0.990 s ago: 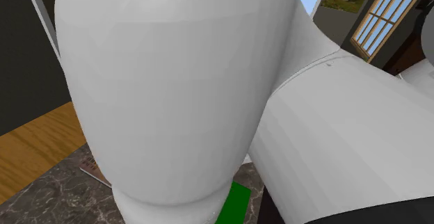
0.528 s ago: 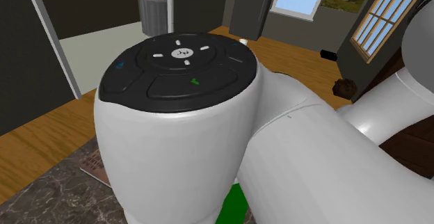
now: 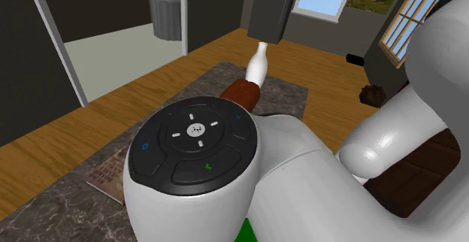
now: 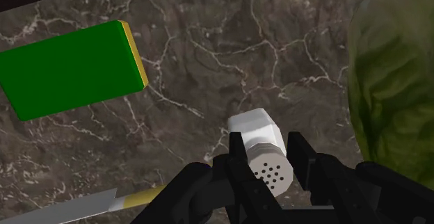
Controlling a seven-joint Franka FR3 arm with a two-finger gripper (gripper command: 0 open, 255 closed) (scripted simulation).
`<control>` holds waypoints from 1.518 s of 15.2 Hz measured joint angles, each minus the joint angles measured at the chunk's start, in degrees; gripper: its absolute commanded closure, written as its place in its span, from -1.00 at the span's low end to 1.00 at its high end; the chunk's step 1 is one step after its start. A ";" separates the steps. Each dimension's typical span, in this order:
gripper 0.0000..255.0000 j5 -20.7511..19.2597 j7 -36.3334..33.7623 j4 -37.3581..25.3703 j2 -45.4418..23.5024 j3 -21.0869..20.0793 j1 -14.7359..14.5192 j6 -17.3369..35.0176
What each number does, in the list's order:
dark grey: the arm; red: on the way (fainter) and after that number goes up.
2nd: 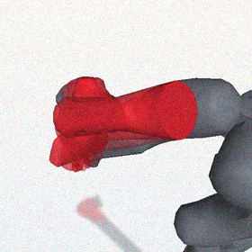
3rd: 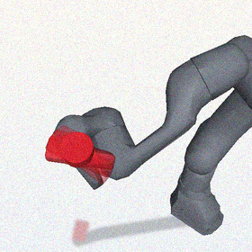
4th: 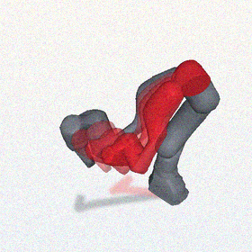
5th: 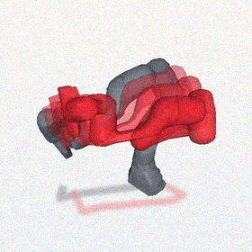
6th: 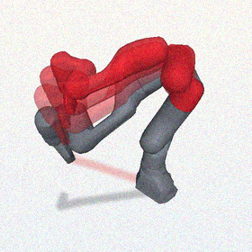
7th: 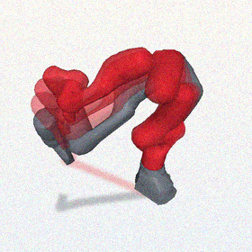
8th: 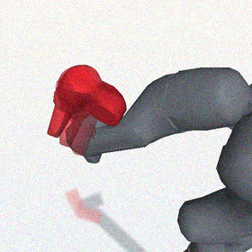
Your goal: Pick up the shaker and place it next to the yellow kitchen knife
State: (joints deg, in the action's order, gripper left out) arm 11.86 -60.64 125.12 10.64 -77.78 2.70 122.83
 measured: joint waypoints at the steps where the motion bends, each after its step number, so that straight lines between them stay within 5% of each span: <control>1: 1.00 -1.02 -0.77 0.49 -1.06 -1.63 1.31 1.07; 4: 1.00 -4.14 -2.98 1.59 -3.94 -6.67 5.74 3.51; 10: 1.00 -4.75 -3.46 1.92 -4.49 -7.99 6.86 4.14; 11: -1.00 -4.75 -3.46 1.92 -4.49 -7.99 6.86 4.14; 17: -1.00 -4.75 -3.46 1.92 -4.49 -8.00 6.86 4.14; 19: -1.00 -1.78 -1.11 0.63 -1.51 -1.05 0.81 1.34; 23: -1.00 1.74 1.40 -2.09 2.23 4.28 -3.29 -3.58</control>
State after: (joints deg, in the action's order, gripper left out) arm 13.60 -59.24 123.03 12.87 -73.50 -0.59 119.24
